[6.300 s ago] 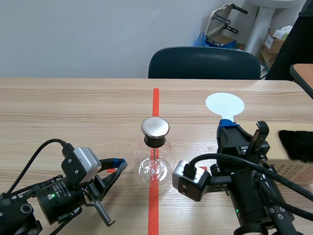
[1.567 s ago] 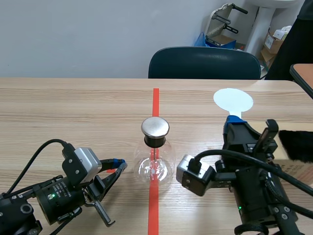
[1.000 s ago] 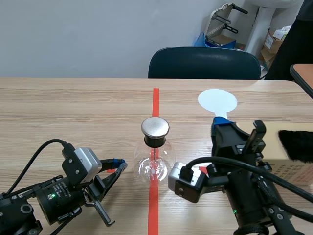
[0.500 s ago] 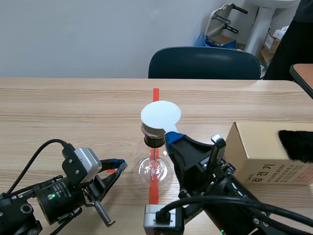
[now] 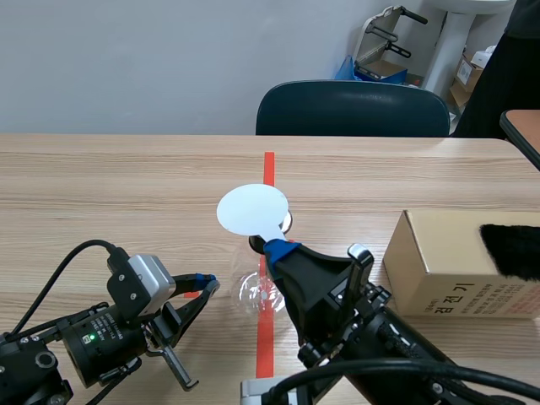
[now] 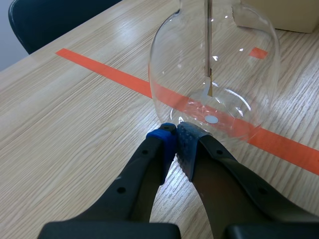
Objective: Do the electroscope experiment
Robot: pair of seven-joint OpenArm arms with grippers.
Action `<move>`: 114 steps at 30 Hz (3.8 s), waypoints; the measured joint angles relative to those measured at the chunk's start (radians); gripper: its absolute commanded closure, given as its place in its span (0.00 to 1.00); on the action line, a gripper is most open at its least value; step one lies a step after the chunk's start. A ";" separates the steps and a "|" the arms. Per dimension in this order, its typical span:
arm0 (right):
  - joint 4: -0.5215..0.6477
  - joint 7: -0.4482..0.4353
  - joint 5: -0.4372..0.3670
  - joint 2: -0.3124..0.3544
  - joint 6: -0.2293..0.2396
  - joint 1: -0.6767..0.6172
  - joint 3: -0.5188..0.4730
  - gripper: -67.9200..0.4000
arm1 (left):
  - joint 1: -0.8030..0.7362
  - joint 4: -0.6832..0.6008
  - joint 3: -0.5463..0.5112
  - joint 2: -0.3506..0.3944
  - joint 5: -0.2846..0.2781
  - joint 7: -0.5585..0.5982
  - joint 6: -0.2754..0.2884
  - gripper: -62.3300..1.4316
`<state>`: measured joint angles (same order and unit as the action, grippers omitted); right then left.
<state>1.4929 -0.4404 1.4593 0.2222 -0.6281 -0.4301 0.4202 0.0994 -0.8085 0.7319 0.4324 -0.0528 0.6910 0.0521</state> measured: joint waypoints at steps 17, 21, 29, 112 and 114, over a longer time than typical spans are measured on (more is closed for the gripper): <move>0.000 0.380 0.000 0.000 0.000 0.000 0.000 0.97 | -0.003 0.000 0.000 0.000 0.000 -0.028 0.000 0.91; 0.000 0.494 0.000 0.000 0.000 0.000 0.000 0.97 | -0.002 0.000 0.000 0.000 0.000 -0.028 0.000 0.91; 0.000 0.622 0.000 0.000 0.000 0.000 0.000 0.97 | -0.002 0.000 0.000 0.000 0.000 -0.028 0.000 0.91; 0.000 0.644 0.000 0.000 0.000 0.000 0.000 0.97 | -0.002 0.000 0.000 0.000 0.000 -0.028 0.000 0.91; 0.000 0.628 0.000 0.000 0.000 0.000 0.000 0.97 | -0.002 0.000 0.000 0.000 0.000 -0.028 0.000 0.91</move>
<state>1.4929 0.1875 1.4593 0.2222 -0.6277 -0.4301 0.4202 0.0971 -0.8085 0.7319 0.4324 -0.0528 0.6628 0.0521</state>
